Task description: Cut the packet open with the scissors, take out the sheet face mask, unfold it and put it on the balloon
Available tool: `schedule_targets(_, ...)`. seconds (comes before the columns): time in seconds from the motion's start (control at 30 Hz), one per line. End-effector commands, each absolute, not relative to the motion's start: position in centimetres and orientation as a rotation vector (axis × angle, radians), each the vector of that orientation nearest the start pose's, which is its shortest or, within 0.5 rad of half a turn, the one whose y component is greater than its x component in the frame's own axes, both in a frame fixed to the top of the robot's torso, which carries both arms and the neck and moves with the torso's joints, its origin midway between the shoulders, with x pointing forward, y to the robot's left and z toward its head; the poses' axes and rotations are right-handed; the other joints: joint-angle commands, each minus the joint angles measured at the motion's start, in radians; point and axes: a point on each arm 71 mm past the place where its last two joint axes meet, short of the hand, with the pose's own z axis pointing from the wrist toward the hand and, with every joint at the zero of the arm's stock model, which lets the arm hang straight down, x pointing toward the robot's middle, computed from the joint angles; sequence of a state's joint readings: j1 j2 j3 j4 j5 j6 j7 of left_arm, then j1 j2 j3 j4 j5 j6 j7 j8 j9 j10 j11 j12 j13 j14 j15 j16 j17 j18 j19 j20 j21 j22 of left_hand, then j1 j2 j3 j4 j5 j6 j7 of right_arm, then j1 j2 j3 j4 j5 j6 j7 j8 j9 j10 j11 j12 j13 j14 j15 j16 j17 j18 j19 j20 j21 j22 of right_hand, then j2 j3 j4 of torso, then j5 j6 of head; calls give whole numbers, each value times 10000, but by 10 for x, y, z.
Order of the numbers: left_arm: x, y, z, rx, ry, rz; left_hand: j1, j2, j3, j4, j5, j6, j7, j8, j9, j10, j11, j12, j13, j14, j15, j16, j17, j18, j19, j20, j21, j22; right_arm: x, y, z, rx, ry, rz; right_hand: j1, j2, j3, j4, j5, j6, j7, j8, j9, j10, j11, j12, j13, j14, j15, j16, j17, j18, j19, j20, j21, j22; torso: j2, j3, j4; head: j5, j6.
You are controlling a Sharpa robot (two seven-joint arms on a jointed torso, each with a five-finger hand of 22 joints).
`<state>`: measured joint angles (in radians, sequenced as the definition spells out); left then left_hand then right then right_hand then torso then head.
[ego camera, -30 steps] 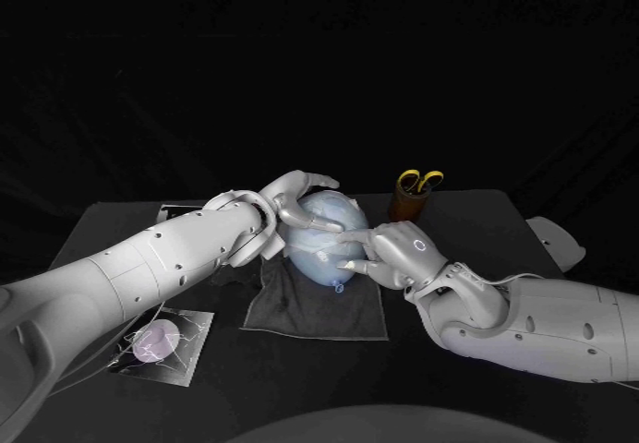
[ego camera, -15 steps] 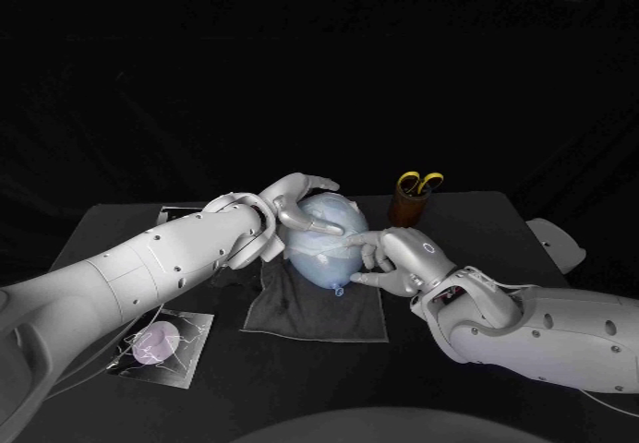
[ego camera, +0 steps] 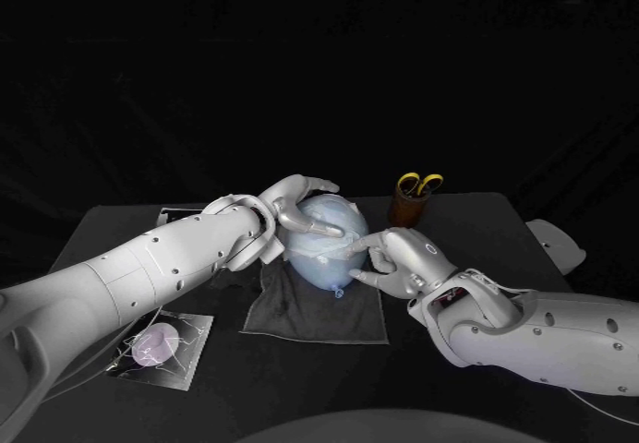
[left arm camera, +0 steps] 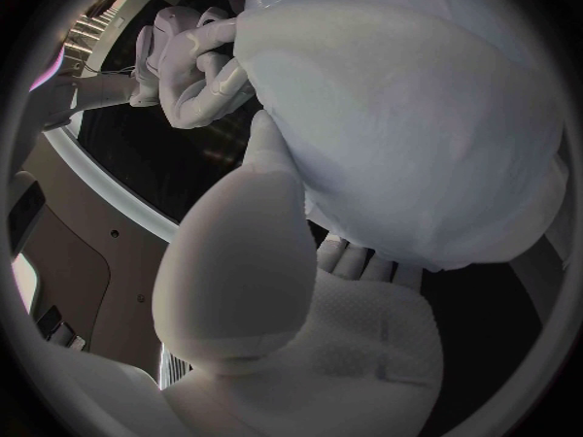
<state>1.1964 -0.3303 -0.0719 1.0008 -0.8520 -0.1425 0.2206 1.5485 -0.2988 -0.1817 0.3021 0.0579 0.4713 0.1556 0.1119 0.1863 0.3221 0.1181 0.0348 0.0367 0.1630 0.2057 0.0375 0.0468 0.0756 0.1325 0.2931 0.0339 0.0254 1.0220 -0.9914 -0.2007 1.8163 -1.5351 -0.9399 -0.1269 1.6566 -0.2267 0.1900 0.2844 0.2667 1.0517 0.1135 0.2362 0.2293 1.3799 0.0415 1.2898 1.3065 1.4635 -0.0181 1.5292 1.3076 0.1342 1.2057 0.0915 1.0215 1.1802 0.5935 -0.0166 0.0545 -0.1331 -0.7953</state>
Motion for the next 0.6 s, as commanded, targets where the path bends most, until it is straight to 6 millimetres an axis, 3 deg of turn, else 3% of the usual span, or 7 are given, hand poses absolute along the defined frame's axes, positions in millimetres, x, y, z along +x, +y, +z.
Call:
schedule_targets(0.03, 541, 62, -221, -1533, 18273, -12254, 51, 70, 68, 4, 2, 21, 59, 43, 13, -8, 50, 16, 4, 43, 47, 37, 16, -101, -71, -6, -58, -9, 363, -200, -238, 357, 12914, 8112, -411, 52, 193, 6, -698, 166, -16, 59, -28, 518, -61, 691, 821, 906, -37, 285, 2255, -218, 512, -23, 781, 608, -3, -5, 3, 9, -17)
schedule_targets(0.3, 541, 62, -221, -1532, 18290, -12264, 67, 82, 89, 4, 0, 27, 60, 47, 15, 3, 52, 18, 5, 40, 65, 35, 16, -97, -70, -7, -58, -9, 363, -194, -237, -323, 12495, 7930, -883, 85, 295, 12, -1537, 53, 32, -128, -142, 821, -19, 1175, 1223, 1073, -12, 416, 2632, -351, 938, -14, 1442, 1133, -6, 4, 6, 8, -7)
schedule_targets(0.6, 540, 61, -220, -1505, 18311, -12318, 73, 86, 92, 4, -1, 30, 60, 49, 16, 5, 51, 18, 5, 38, 72, 34, 16, -96, -71, -8, -58, -9, 365, -187, -235, -640, 12212, 7843, -1044, 55, 291, 11, -1615, -221, 228, -372, -252, 917, 137, 1341, 1366, 1073, 101, 416, 2632, -403, 1074, 59, 1666, 1329, -2, 1, 5, -51, -3)
